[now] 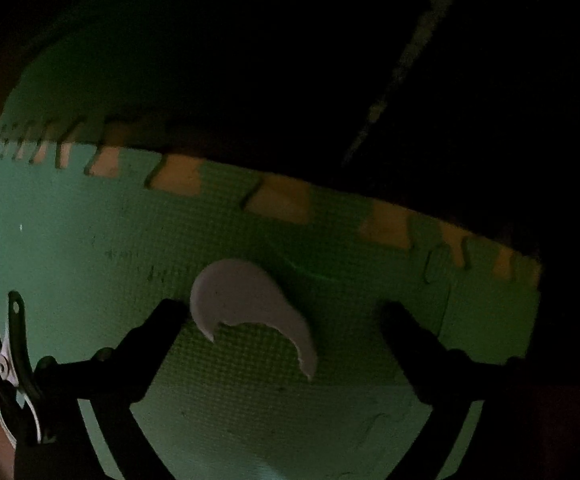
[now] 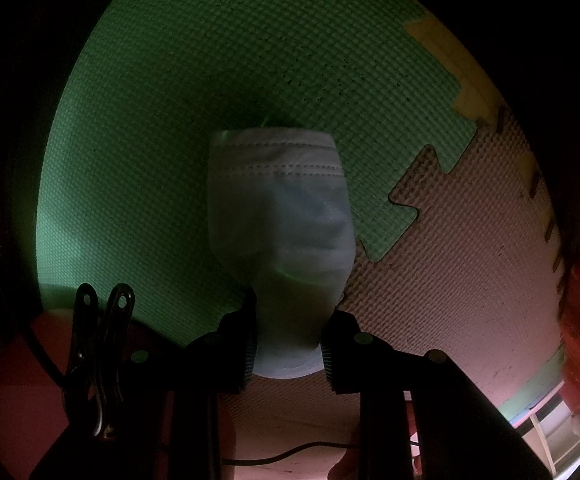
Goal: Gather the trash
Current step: 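Close the left tool on the white curved plastic scrap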
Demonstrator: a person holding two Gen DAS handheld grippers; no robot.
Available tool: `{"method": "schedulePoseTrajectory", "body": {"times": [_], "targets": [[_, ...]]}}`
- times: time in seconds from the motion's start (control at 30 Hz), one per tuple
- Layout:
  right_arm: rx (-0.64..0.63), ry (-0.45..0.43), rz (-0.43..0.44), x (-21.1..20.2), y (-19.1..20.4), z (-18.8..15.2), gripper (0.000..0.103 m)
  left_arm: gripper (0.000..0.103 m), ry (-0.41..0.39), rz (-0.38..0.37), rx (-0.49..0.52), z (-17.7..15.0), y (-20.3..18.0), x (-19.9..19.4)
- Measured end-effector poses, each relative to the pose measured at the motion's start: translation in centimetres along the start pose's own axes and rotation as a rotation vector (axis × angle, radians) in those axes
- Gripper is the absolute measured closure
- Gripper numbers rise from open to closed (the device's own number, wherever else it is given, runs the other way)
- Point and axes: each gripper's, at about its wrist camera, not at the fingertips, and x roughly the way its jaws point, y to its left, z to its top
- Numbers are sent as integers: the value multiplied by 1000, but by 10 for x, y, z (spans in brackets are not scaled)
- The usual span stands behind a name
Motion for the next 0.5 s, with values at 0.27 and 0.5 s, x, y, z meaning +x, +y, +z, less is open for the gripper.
{"method": "schedulePoseTrajectory", "body": {"times": [0.27,0.5], "targets": [[-1,-1,-2,-1,0,1,75,56,-67,6,37,-17,-24,-36],[-2,-3,-3,-2,1,0,75,62,-92,-7,109,-36,-33,-42]]}}
